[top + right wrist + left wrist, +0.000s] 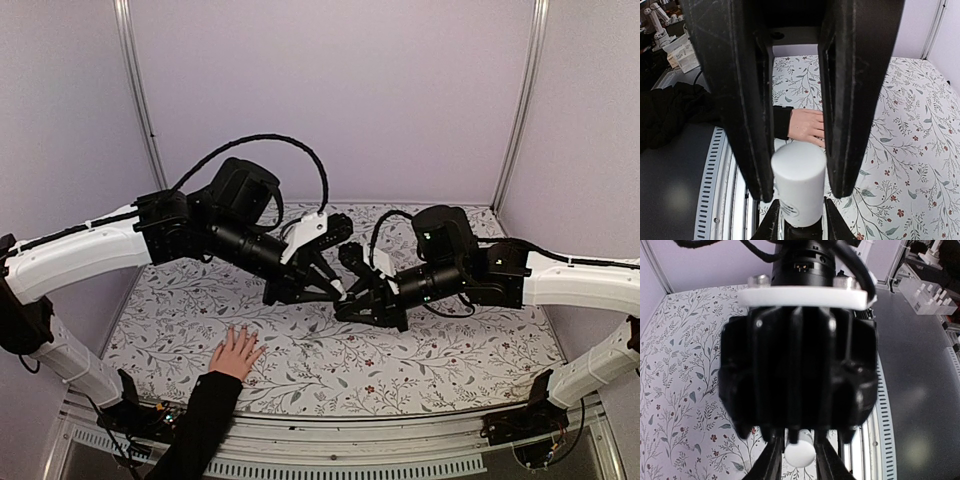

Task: Paint the nails
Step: Remove the nail polish.

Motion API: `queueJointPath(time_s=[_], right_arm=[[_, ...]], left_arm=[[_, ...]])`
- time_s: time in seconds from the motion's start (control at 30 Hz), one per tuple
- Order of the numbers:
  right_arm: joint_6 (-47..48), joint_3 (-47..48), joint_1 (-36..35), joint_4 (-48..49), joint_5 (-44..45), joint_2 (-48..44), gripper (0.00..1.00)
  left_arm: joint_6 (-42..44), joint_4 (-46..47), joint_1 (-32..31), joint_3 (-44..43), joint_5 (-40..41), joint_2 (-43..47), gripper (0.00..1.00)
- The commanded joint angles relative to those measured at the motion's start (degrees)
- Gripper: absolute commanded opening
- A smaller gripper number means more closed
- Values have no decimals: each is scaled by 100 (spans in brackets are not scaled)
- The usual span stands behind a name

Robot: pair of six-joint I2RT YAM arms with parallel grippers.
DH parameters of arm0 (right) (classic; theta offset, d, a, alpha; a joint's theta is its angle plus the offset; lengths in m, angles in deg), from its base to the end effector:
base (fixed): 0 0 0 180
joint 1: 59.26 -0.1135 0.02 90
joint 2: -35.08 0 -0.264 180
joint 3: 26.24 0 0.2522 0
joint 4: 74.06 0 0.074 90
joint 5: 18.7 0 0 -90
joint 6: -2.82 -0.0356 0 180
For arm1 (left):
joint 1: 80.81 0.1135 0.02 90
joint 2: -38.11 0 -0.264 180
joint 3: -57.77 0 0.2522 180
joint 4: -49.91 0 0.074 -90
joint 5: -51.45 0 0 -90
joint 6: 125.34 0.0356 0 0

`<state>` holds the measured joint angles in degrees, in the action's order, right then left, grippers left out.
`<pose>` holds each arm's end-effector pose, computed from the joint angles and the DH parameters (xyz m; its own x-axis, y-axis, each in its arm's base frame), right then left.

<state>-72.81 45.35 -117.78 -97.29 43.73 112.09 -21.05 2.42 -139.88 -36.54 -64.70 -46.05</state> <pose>0.1449 0.2682 0.2963 -0.0023 -0.4250 -0.9052 -0.9999 0.0114 -0.0028 0.1539 -0.2874 0.3563 -0.0676 0.5439 -0.8364 0.9976 0.0274 -0.0628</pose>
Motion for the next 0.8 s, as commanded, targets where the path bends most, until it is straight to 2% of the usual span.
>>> queueJointPath(time_s=[0.0,0.57,0.77], right_arm=[[48,221,-53,44,24,37,0],[66,137,-57,61,277,7,0],[66,125,-62,50,364,1,0]], left_arm=[[-58,104,38,-15,1,-57,25],[-157,87,52,-22,48,64,1],[-221,119,90,-22,71,97,0]])
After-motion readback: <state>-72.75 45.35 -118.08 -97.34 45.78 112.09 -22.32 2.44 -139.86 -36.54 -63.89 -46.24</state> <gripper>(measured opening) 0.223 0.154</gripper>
